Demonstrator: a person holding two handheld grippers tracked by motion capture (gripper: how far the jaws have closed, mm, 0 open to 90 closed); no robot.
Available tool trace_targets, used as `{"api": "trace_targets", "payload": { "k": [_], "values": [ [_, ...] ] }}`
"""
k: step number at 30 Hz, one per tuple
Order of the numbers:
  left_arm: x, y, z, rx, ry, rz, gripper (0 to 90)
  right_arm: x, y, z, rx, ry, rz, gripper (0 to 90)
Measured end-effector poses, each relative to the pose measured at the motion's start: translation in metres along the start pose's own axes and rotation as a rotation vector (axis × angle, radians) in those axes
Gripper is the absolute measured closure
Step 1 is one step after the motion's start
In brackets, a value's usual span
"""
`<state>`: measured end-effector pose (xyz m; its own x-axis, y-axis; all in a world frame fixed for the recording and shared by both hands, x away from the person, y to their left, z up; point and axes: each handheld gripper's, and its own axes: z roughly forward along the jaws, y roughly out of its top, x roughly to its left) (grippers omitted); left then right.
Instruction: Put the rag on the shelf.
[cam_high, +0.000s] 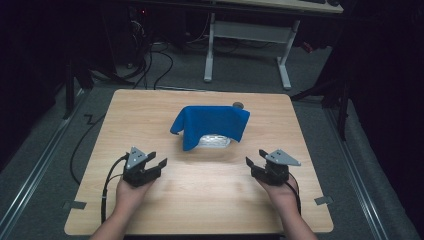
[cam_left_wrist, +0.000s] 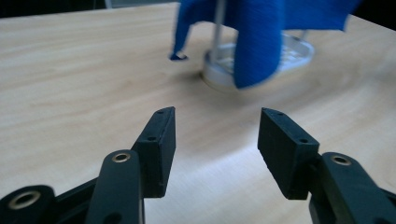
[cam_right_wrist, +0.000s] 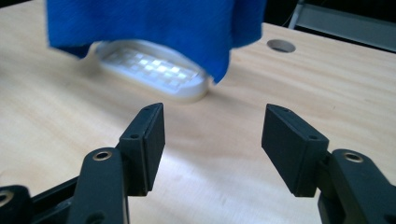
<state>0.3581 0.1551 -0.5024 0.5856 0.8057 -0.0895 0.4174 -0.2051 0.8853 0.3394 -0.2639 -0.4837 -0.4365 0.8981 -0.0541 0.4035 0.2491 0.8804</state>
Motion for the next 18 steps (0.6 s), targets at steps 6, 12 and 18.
{"api": "trace_targets", "payload": {
  "k": [6, 12, 18],
  "values": [
    [-0.036, -0.039, -0.023, 0.002, -0.047, 0.007, 46.8, 0.02, -0.036, -0.023, 0.001, 0.012, -0.002, 39.2],
    [-0.063, -0.044, -0.021, 0.039, -0.132, 0.013, 44.7, 0.034, -0.052, -0.038, 0.022, 0.035, -0.029, 38.6],
    [-0.049, -0.044, -0.011, 0.091, -0.11, 0.07, 42.6, 0.032, -0.049, -0.03, 0.02, 0.035, -0.039, 38.2]
  ]
}}
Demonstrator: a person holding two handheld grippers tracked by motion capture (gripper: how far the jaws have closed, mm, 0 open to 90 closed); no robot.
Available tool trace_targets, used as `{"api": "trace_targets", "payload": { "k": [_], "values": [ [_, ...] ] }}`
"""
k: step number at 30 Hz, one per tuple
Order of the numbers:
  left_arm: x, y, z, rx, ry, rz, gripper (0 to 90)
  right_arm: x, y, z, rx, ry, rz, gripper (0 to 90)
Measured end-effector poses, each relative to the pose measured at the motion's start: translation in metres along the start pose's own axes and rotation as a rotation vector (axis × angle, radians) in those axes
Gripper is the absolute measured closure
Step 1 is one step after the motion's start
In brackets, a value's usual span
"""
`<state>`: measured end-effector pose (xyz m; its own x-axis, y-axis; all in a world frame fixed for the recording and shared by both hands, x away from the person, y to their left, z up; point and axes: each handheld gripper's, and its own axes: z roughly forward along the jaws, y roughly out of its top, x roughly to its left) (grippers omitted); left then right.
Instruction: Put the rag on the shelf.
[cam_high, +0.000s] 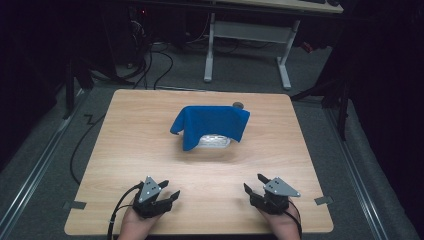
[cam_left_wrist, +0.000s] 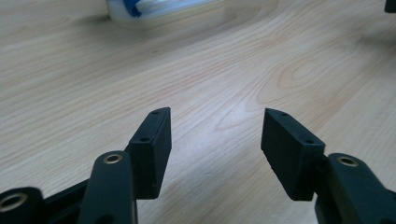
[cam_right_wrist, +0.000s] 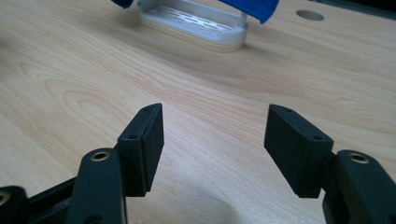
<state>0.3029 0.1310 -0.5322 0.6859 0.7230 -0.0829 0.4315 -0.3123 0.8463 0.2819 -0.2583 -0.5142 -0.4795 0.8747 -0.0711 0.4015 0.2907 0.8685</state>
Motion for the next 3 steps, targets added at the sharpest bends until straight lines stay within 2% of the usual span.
{"api": "trace_targets", "payload": {
  "k": [2, 3],
  "values": [
    [0.0043, -0.0003, -0.0027, -0.02, -0.008, -0.039, 41.6, -0.0045, -0.0014, 0.0017, 0.006, -0.005, 0.02, 38.4],
    [0.0053, -0.0004, -0.004, -0.026, 0.001, -0.039, 41.2, -0.0066, -0.002, 0.002, 0.006, -0.006, 0.031, 38.4]
  ]
}}
